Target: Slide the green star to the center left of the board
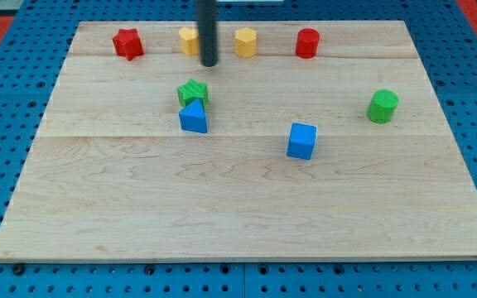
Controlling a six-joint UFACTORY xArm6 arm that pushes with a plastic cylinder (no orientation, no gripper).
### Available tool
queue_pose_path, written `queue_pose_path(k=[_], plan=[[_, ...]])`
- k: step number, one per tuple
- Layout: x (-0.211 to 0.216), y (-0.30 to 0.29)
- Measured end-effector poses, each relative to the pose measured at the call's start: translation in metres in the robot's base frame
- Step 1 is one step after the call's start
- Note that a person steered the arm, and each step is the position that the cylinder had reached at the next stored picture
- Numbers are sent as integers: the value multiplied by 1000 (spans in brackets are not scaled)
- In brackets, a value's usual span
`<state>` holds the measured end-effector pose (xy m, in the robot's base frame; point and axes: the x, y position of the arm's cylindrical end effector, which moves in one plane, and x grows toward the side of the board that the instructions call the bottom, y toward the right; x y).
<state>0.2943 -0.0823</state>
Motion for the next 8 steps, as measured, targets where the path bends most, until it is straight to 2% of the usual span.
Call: queue_pose_path(k=[1,2,8], plan=[[12,-61],[33,-58],[35,-68]])
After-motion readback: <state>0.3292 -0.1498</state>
